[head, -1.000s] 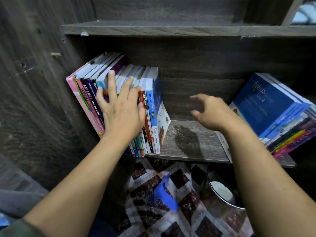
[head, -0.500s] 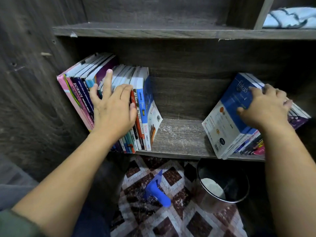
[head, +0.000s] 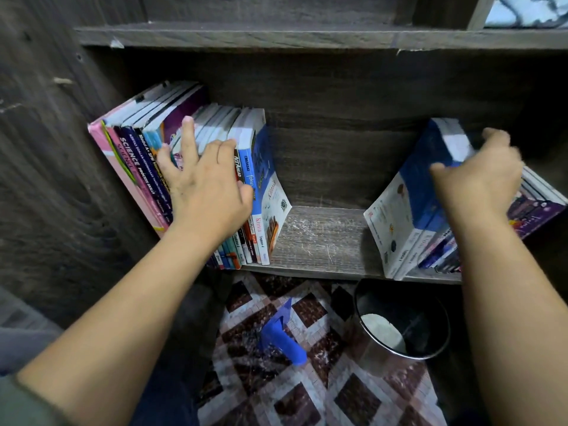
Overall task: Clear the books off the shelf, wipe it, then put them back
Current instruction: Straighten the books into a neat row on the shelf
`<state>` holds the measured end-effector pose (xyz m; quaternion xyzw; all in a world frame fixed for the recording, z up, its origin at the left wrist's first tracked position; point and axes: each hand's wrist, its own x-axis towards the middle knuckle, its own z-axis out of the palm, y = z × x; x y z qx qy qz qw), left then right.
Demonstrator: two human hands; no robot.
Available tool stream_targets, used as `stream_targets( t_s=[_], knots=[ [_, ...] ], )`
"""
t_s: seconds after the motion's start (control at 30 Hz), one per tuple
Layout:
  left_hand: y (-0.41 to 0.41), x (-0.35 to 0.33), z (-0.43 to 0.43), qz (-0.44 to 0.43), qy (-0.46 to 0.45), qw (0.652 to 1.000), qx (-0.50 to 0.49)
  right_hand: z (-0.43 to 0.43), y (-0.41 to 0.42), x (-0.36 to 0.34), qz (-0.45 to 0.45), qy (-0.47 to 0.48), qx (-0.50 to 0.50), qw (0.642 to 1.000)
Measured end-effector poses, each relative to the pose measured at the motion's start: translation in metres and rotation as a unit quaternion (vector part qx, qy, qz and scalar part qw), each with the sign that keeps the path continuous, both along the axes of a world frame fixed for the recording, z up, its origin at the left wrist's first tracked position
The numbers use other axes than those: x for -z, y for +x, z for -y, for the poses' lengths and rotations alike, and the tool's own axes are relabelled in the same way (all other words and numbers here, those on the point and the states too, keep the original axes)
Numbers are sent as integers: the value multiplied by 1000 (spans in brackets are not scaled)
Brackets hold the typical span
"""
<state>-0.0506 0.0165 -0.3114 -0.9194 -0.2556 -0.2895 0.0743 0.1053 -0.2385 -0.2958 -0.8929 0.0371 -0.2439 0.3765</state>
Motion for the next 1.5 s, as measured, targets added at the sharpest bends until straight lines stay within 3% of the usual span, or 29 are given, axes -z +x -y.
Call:
stream_targets(
  t_s=[0.23,0.37,0.53,0.7,0.77,0.83,0.87,0.9,0.97,1.03,1.27,1.5],
  knots=[
    [-12,-2,-14,-11,-13,999,50,-57,-25,22,-13,73,-71,995],
    [-9,-3,-6,-33,-7,999,28,-95,-34,24,19,149,-116,982],
    [-5,-3,-2,-24,-13,999,17,-152,-49,30,-9,223,-192,956],
    [-10,-2,-9,-4,-6,999,31,-187,-62,31,-27,157,-320,934],
    [-12,-2,-12,-6,-8,999,33,-177,-50,26,-85,128,-430,890],
    [-14,-3,-14,-16,-9,999,35,-160,-38,27,-204,90,-555,801],
    [-14,-3,-14,-21,-6,999,34,-154,-33,32,-255,49,-582,771],
    [-15,-4,-13,-24,-2,999,32,-153,-33,38,-280,-1,-582,764],
    [-15,-4,-12,-24,1,999,28,-160,-36,52,-241,-61,-529,812],
    [-15,-3,-11,-20,-4,999,26,-168,-43,58,-192,-61,-490,848],
    [-14,1,-7,-15,6,1000,21,-166,-49,78,-199,-109,-490,841],
    [-11,5,-9,-22,6,1000,22,-167,-48,104,-157,-59,-473,865]
  ],
)
